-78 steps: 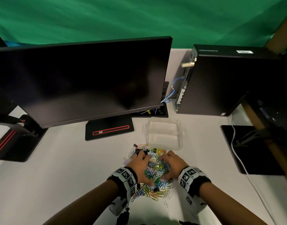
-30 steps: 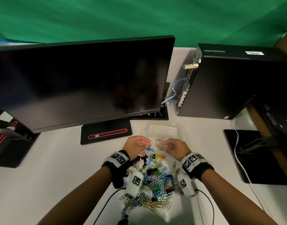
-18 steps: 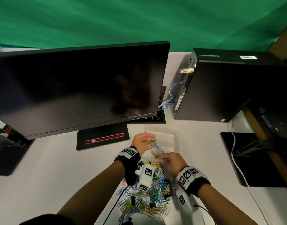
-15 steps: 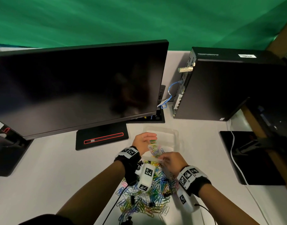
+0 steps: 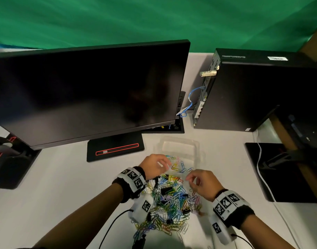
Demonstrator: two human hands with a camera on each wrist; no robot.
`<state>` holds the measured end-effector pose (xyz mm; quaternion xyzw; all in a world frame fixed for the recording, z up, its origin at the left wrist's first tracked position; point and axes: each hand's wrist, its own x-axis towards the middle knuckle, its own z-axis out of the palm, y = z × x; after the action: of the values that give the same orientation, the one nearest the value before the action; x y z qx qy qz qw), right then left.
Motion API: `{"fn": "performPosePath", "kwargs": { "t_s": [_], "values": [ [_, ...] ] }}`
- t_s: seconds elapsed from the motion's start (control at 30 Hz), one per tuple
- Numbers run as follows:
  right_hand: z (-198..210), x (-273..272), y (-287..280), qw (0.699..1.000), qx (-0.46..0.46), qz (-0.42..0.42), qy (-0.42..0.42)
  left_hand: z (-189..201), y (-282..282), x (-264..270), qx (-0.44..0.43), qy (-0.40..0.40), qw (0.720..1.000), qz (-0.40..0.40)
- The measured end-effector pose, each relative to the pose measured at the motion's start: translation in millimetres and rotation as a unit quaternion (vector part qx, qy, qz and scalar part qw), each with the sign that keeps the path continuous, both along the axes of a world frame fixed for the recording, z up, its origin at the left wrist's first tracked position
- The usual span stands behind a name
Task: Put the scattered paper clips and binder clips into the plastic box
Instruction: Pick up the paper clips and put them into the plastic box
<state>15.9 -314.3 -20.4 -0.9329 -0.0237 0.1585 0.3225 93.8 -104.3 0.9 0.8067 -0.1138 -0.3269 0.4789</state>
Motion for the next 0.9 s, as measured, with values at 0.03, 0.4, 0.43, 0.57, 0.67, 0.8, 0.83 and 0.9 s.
{"fn": "performPosePath", "kwargs": {
  "t_s": [0.03, 0.4, 0.43, 0.57, 0.67, 0.8, 0.83, 0.9],
  "values": [
    [-1, -5, 2, 0.999, -0.017, 0.024, 0.022, -1, 2, -7, 0.028, -0.012, 0.999, -0.037],
    [-34, -23, 31, 0.993, -0.060, 0.049, 0.093, -44, -4, -42, 0.261, -0.158, 0.922, -0.237],
    [-36, -23, 33, 0.992, -0.062, 0.050, 0.094, -47, -3, -43, 0.270, -0.159, 0.917, -0.247],
    [-38, -21, 35, 0.992, -0.063, 0.046, 0.104, -48, 2, -44, 0.265, -0.182, 0.913, -0.252],
    [-38, -20, 33, 0.992, -0.069, 0.041, 0.101, -45, 8, -44, 0.254, -0.202, 0.918, -0.229],
    [-35, -16, 29, 0.994, -0.031, -0.017, 0.105, -39, 20, -47, 0.233, -0.214, 0.931, -0.181],
    [-35, -15, 28, 0.993, -0.018, -0.029, 0.109, -37, 25, -48, 0.229, -0.209, 0.935, -0.171],
    [-32, -11, 26, 0.993, -0.003, -0.039, 0.111, -36, 34, -47, 0.226, -0.198, 0.940, -0.162]
  ]
}}
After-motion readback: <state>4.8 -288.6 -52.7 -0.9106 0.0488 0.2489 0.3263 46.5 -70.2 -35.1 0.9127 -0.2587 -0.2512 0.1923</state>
